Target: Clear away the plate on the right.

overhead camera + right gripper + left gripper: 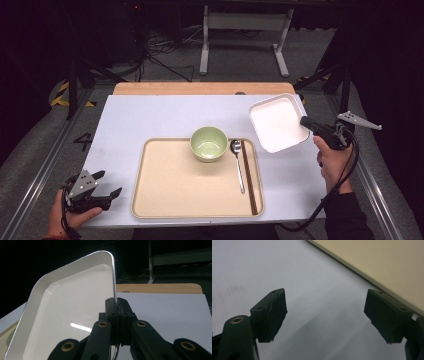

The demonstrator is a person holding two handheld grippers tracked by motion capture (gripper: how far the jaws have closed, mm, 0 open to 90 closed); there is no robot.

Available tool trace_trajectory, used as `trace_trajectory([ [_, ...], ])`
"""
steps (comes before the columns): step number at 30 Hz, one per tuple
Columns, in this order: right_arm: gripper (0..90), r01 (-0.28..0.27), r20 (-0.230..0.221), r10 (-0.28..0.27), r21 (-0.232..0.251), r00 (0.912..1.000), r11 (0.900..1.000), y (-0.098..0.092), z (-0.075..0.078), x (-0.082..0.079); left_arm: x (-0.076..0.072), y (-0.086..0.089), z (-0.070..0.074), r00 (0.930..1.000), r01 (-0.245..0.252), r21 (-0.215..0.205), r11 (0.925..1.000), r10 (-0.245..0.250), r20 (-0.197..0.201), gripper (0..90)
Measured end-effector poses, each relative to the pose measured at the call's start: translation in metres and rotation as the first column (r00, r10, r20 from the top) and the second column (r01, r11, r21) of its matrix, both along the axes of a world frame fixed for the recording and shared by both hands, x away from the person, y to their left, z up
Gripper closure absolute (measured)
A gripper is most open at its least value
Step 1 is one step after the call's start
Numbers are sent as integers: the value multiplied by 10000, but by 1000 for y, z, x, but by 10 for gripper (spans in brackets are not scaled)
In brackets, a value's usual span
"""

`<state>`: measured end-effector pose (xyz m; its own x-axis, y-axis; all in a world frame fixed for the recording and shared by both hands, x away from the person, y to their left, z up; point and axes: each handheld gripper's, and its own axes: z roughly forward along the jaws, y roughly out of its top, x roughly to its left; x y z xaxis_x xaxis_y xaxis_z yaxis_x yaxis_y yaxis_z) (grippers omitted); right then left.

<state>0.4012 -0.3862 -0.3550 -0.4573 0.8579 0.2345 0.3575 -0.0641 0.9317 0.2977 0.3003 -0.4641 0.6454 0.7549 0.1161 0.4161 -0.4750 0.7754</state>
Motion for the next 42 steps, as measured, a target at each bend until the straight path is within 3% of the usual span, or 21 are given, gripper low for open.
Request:
trace_trajectory([
  [4,893,32,102,-32,-31,9999,10000,5,1,-1,0,0,0,10000,3,10,10000,-3,0,194],
  [24,893,-861,231,872,-443,9959,9953,46,1,-5,0,0,0,10000,-61,-8,10000,61,-27,194],
  [34,893,-1570,161,1584,-678,9872,9853,71,1,-6,1,1,0,10000,-33,2,10000,33,-13,194],
  [42,893,-2204,51,2219,-981,9751,9705,94,-2,-8,0,1,0,9999,-103,-2,9999,103,-25,194],
])
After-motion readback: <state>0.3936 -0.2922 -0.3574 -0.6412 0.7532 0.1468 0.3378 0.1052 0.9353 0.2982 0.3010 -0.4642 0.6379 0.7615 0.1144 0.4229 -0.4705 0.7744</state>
